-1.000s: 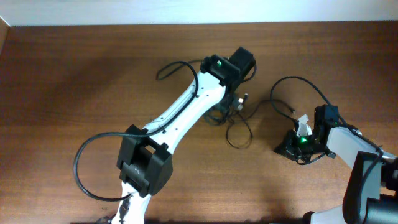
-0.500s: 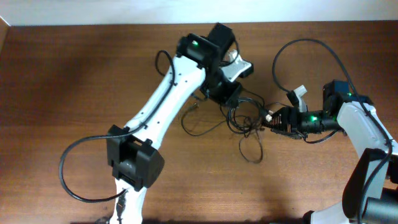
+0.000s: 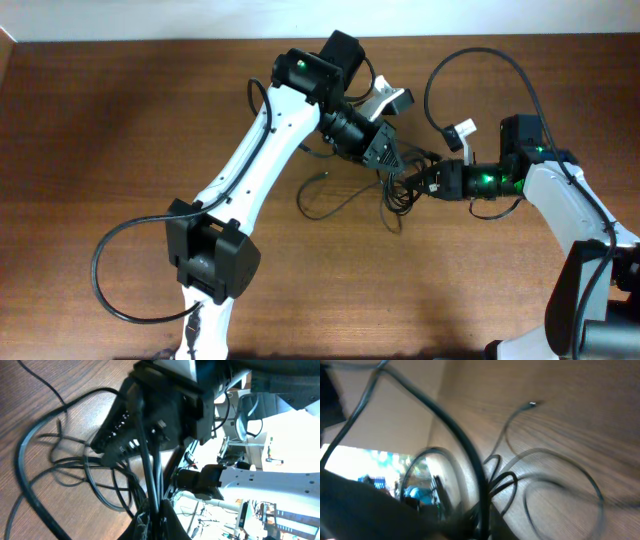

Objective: Untangle cables

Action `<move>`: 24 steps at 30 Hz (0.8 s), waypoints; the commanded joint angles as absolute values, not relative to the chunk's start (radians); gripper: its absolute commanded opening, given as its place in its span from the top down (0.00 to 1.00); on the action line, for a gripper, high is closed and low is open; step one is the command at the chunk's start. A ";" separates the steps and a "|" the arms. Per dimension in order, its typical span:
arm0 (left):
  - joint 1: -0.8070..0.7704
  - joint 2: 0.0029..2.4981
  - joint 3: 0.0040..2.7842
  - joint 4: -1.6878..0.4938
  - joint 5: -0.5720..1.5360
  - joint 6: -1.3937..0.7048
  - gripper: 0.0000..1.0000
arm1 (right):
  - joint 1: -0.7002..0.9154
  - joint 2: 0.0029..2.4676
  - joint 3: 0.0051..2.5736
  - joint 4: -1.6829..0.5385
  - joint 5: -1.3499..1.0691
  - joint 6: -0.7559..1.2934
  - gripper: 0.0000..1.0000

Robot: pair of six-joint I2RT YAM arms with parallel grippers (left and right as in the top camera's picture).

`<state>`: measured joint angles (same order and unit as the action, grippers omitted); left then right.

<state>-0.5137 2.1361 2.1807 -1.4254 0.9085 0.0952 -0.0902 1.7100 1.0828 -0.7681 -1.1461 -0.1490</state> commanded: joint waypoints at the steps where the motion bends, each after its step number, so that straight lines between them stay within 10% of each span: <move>1: -0.513 2.132 2.191 -1.441 0.781 0.121 1.00 | -0.086 1.707 1.089 -0.770 -0.789 0.069 0.96; 17: -0.513 2.132 2.190 -1.501 -0.054 -0.243 0.99 | -0.085 1.707 1.036 -0.879 -0.380 0.174 0.96; 24: -0.519 2.132 2.175 -1.513 -0.096 -0.276 0.34 | -0.085 1.707 1.013 -0.879 -0.396 0.174 0.96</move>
<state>-0.5018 2.1536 2.1788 -1.5105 -0.0662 -0.2665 -0.0872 1.7058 1.0142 -0.8818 -0.4213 0.1825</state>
